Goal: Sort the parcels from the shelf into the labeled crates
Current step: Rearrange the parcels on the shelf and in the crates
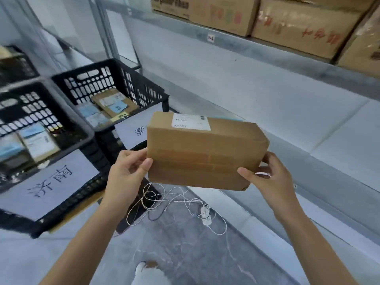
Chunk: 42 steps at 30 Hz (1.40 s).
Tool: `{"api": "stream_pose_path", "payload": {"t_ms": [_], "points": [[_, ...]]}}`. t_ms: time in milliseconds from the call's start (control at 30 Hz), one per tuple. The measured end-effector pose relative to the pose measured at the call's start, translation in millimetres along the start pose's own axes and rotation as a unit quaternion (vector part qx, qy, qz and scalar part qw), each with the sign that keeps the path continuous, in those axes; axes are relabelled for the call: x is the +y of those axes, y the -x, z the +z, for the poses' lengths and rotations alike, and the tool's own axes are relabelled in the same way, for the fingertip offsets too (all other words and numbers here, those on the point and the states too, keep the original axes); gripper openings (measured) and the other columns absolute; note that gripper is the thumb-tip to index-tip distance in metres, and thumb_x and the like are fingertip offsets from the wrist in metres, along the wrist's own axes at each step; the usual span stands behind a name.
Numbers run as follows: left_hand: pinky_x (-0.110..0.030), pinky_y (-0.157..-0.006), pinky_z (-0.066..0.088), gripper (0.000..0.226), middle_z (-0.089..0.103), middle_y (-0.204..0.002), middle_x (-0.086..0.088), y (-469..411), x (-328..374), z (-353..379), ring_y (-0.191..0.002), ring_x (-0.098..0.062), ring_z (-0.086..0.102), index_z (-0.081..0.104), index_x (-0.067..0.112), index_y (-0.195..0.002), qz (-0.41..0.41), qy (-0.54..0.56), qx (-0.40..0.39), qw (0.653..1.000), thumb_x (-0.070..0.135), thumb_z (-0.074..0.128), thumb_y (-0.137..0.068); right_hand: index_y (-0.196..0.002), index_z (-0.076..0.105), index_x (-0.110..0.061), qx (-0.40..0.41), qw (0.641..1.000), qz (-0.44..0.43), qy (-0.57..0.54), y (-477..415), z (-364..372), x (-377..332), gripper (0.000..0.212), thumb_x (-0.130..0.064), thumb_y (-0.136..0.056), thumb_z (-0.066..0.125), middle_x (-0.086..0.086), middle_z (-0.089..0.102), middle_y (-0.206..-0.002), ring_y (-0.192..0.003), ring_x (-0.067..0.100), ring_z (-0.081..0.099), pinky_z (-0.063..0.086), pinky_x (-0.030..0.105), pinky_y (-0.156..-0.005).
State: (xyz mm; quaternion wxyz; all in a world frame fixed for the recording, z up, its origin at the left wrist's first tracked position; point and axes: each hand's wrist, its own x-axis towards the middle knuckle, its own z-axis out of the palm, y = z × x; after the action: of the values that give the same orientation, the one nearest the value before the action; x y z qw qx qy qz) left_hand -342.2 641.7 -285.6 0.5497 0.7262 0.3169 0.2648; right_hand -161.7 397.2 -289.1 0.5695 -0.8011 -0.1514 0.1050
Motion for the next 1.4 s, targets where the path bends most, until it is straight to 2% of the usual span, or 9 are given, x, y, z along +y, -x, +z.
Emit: {"api": "stream_pose_path", "payload": {"t_ms": [233, 333, 500, 667, 767, 867, 1133, 1300, 1400], "points": [[-0.023, -0.082, 0.057, 0.034, 0.057, -0.107, -0.015, -13.5, -12.5, -65.2, -0.102, -0.028, 0.064, 0.068, 0.025, -0.124, -0.049, 0.058, 0.070, 0.995, 0.009, 0.061, -0.096, -0.094, 0.050, -0.038, -0.062, 0.996, -0.062, 0.019, -34.1, 75.7, -39.3, 0.049, -0.018, -0.071, 0.089, -0.016, 0.064, -0.087, -0.061, 0.016, 0.053, 0.046, 0.028, -0.061], [-0.028, -0.090, 0.055, 0.035, 0.065, -0.113, -0.009, -23.1, -11.1, -87.3, -0.105, -0.021, 0.066, 0.070, 0.044, -0.112, -0.057, 0.079, 0.085, 0.992, 0.014, 0.062, -0.095, -0.101, 0.050, -0.026, -0.089, 0.993, -0.070, 0.016, -44.6, 102.5, -60.4, 0.048, -0.013, -0.073, 0.087, -0.015, 0.064, -0.081, -0.045, 0.009, 0.052, 0.053, 0.038, -0.056], [-0.044, -0.104, 0.048, 0.030, 0.067, -0.124, 0.007, -39.5, -15.6, -121.4, -0.110, -0.009, 0.066, 0.071, 0.041, -0.114, -0.083, 0.102, 0.087, 0.988, 0.022, 0.067, -0.091, -0.098, 0.049, -0.017, -0.169, 0.980, -0.067, -0.078, -66.3, 138.0, -94.1, 0.047, 0.003, -0.073, 0.083, -0.001, 0.062, -0.108, -0.084, 0.017, 0.074, 0.062, 0.037, -0.059], [-0.035, -0.103, 0.047, 0.027, 0.070, -0.121, 0.006, -57.6, -18.8, -146.8, -0.115, -0.010, 0.065, 0.073, 0.027, -0.116, -0.078, 0.174, 0.111, 0.975, 0.014, 0.060, -0.096, -0.105, 0.048, -0.019, -0.262, 0.960, -0.036, -0.089, -81.0, 164.4, -114.0, 0.074, -0.062, -0.057, 0.085, -0.009, 0.060, -0.110, -0.098, 0.016, 0.070, 0.062, 0.049, -0.069], [-0.027, -0.094, 0.050, 0.030, 0.076, -0.105, 0.007, -67.7, -19.7, -157.0, -0.105, -0.008, 0.069, 0.071, 0.020, -0.111, -0.075, 0.176, 0.145, 0.971, 0.007, 0.045, -0.102, -0.119, 0.052, -0.031, -0.317, 0.939, 0.009, -0.132, -87.3, 182.7, -126.1, 0.080, -0.087, -0.063, 0.055, -0.012, 0.062, -0.120, -0.109, 0.019, 0.069, 0.060, 0.055, -0.075], [-0.022, -0.088, 0.053, 0.032, 0.077, -0.100, 0.004, -80.2, -23.2, -174.9, -0.101, -0.009, 0.070, 0.069, 0.019, -0.109, -0.093, 0.173, 0.156, 0.968, 0.013, 0.037, -0.106, -0.139, 0.047, -0.034, -0.332, 0.930, 0.032, -0.152, -94.3, 202.1, -140.1, 0.071, -0.075, -0.082, 0.035, -0.007, 0.055, -0.138, -0.114, 0.024, 0.067, 0.059, 0.058, -0.079], [-0.042, -0.104, 0.048, 0.024, 0.074, -0.112, 0.005, -101.7, -39.2, -236.6, -0.107, -0.018, 0.070, 0.068, 0.028, -0.106, -0.122, 0.210, 0.189, 0.951, 0.029, 0.044, -0.104, -0.122, 0.044, -0.016, -0.349, 0.928, 0.022, -0.126, -99.9, 264.1, -150.0, 0.065, -0.034, -0.070, 0.080, 0.004, 0.055, -0.130, -0.106, 0.013, 0.068, 0.058, 0.046, -0.090], [-0.043, -0.096, 0.051, 0.021, 0.077, -0.080, 0.012, -116.3, -49.7, -261.0, -0.085, -0.016, 0.072, 0.066, 0.023, -0.094, -0.149, 0.249, 0.231, 0.929, 0.035, 0.049, -0.101, -0.113, 0.043, -0.034, -0.357, 0.933, -0.037, 0.023, -101.8, 301.7, -145.0, 0.077, -0.042, -0.057, 0.095, -0.012, 0.058, -0.125, -0.113, 0.012, 0.062, 0.050, 0.038, -0.096], [-0.043, -0.094, 0.053, 0.018, 0.078, -0.094, 0.009, -120.8, -61.6, -275.8, -0.092, -0.019, 0.073, 0.066, 0.029, -0.102, -0.139, 0.225, 0.201, 0.943, 0.042, 0.053, -0.098, -0.117, 0.037, -0.036, -0.357, 0.931, -0.057, 0.050, -97.4, 323.7, -148.5, 0.073, -0.024, -0.068, 0.090, -0.017, 0.050, -0.128, -0.110, -0.002, 0.053, 0.045, 0.023, -0.087]]}}
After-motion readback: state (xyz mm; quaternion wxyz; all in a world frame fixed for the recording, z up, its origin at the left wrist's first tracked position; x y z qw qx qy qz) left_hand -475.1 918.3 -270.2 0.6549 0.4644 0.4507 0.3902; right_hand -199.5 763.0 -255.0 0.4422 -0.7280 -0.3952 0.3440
